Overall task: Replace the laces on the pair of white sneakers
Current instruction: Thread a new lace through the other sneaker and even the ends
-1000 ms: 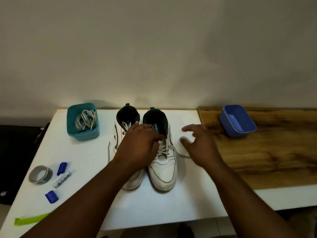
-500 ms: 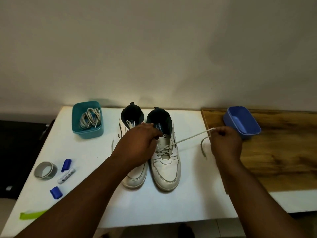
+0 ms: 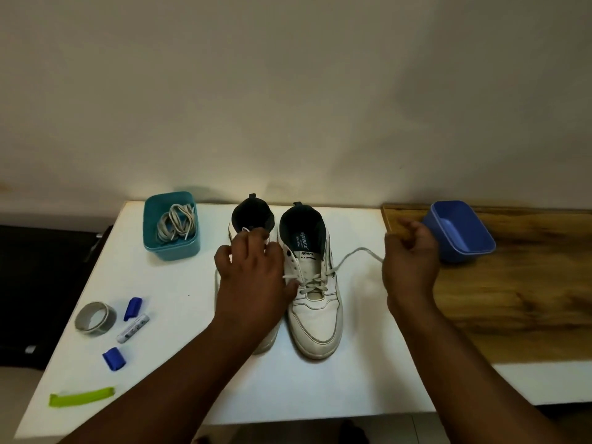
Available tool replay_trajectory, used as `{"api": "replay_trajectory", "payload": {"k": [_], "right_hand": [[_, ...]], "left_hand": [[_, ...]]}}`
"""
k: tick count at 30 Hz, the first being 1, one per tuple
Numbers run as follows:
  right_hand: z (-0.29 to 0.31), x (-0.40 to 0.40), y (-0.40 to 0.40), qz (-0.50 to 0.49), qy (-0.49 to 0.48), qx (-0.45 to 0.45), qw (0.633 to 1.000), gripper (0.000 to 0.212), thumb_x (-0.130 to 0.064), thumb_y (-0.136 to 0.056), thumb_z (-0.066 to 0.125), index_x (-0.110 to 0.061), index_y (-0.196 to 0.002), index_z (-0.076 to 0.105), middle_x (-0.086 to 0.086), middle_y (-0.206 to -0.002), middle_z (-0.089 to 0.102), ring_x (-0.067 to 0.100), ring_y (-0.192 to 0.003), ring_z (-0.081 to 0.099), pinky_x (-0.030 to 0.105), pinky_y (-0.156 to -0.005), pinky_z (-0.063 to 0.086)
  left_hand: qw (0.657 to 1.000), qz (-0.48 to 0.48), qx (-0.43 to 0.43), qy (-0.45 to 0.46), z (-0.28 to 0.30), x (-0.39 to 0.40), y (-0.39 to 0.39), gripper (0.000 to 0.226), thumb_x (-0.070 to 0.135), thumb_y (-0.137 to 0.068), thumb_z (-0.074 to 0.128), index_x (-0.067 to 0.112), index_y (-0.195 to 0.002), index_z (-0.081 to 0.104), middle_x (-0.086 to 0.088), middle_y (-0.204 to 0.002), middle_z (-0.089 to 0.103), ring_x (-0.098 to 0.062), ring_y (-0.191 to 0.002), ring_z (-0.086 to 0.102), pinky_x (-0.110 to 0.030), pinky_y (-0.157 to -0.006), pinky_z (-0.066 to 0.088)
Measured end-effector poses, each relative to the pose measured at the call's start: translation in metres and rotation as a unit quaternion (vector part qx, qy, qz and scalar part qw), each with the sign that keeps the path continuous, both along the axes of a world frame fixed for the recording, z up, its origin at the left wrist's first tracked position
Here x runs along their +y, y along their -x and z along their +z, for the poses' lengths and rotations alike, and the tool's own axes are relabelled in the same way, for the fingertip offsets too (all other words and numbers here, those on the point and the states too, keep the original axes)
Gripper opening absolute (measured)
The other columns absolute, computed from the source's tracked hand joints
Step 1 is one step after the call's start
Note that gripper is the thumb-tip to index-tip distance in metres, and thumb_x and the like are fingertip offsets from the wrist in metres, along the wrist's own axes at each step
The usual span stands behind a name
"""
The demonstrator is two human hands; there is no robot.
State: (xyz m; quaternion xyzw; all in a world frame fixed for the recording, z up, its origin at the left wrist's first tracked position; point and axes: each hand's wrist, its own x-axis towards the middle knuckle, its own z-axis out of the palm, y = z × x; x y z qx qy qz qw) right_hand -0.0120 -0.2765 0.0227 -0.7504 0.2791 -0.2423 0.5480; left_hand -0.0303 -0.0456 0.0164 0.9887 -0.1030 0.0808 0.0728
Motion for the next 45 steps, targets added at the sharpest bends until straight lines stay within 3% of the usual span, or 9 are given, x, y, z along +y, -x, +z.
{"api": "replay_trajectory", "payload": {"k": [4, 9, 14, 18, 24, 30, 36, 40, 45], "right_hand": [[0.005, 0.025, 0.011, 0.208, 0.111, -0.026, 0.971, 0.024, -0.015, -0.096, 0.069, -0.032, -0.113, 0.068, -0.007, -0.120, 0.060, 0.001, -0.086, 0.064, 0.011, -0.068, 0.049], [0.007, 0.041, 0.027, 0.452, 0.147, 0.113, 0.873, 0.021, -0.017, -0.089, 0.071, -0.030, -0.101, 0.060, -0.009, -0.080, 0.063, 0.007, -0.069, 0.060, 0.038, -0.071, 0.055], [0.028, 0.046, 0.037, 0.629, 0.037, 0.227, 0.743, 0.020, -0.033, -0.088, 0.080, -0.033, -0.106, 0.069, -0.008, -0.075, 0.064, 0.008, -0.068, 0.059, 0.032, -0.069, 0.050], [0.032, 0.054, 0.044, 0.668, -0.021, 0.264, 0.696, 0.018, -0.027, -0.098, 0.069, -0.040, -0.086, 0.073, -0.003, -0.078, 0.064, 0.014, -0.072, 0.058, 0.032, -0.072, 0.048], [0.031, 0.030, 0.033, 0.536, 0.064, 0.266, 0.799, 0.019, -0.030, -0.105, 0.056, -0.023, -0.092, 0.069, -0.004, -0.079, 0.073, -0.001, -0.064, 0.060, 0.023, -0.065, 0.046], [0.019, 0.021, 0.029, 0.442, 0.178, 0.237, 0.847, 0.025, -0.040, -0.104, 0.055, -0.026, -0.088, 0.067, -0.005, -0.085, 0.069, 0.002, -0.070, 0.059, 0.031, -0.069, 0.048], [0.018, 0.023, 0.026, 0.363, 0.226, 0.181, 0.886, 0.031, -0.047, -0.099, 0.061, -0.025, -0.078, 0.064, -0.001, -0.076, 0.069, 0.014, -0.067, 0.066, 0.042, -0.069, 0.057], [0.026, 0.032, 0.026, 0.402, 0.266, 0.099, 0.870, 0.030, -0.041, -0.097, 0.067, -0.021, -0.075, 0.066, -0.006, -0.067, 0.062, 0.006, -0.066, 0.061, 0.024, -0.060, 0.045], [0.025, 0.037, 0.030, 0.497, 0.300, 0.086, 0.810, 0.023, -0.046, -0.082, 0.063, -0.025, -0.078, 0.071, -0.009, -0.073, 0.062, 0.008, -0.070, 0.061, 0.036, -0.063, 0.051]], "left_hand": [[0.999, -0.027, 0.025, -0.031, 0.003, -0.010, 0.007, 0.027, 0.048, -0.088, 0.061, 0.028, -0.097, 0.076, 0.002, -0.124, 0.057, -0.027, -0.124, 0.045, -0.047, -0.099, 0.031], [0.952, 0.041, 0.261, 0.157, 0.044, 0.001, 0.013, 0.021, 0.049, -0.096, 0.054, 0.029, -0.102, 0.060, 0.008, -0.088, 0.073, -0.005, -0.081, 0.064, -0.032, -0.079, 0.041], [0.634, 0.104, 0.395, 0.656, 0.080, 0.002, 0.013, 0.022, 0.019, -0.105, 0.051, 0.028, -0.121, 0.063, -0.001, -0.088, 0.075, -0.012, -0.079, 0.069, -0.031, -0.074, 0.050], [0.467, 0.161, 0.393, 0.775, 0.074, -0.003, 0.009, 0.023, 0.011, -0.106, 0.048, 0.013, -0.120, 0.066, -0.003, -0.091, 0.072, -0.019, -0.085, 0.071, -0.036, -0.081, 0.060], [0.664, 0.202, 0.310, 0.650, 0.057, 0.011, 0.001, 0.024, -0.003, -0.101, 0.049, 0.010, -0.110, 0.067, -0.009, -0.094, 0.070, -0.019, -0.080, 0.068, -0.027, -0.071, 0.058], [0.751, 0.174, 0.253, 0.584, 0.044, 0.021, -0.009, 0.026, -0.006, -0.099, 0.047, 0.011, -0.103, 0.066, -0.010, -0.084, 0.070, -0.017, -0.060, 0.061, -0.033, -0.061, 0.052], [0.959, 0.098, 0.053, 0.260, 0.032, 0.030, -0.004, 0.033, 0.021, -0.100, 0.054, 0.036, -0.129, 0.058, -0.002, -0.126, 0.063, -0.018, -0.107, 0.062, -0.035, -0.086, 0.053], [0.948, -0.063, -0.011, 0.313, 0.037, 0.007, 0.002, 0.048, 0.032, -0.104, 0.048, 0.029, -0.152, 0.044, -0.001, -0.157, 0.037, -0.016, -0.145, 0.033, -0.032, -0.116, 0.031], [0.833, -0.150, 0.250, 0.470, 0.023, -0.008, 0.007, 0.019, 0.021, -0.102, 0.062, 0.023, -0.115, 0.076, 0.009, -0.103, 0.078, -0.006, -0.100, 0.072, -0.037, -0.094, 0.056]]}}
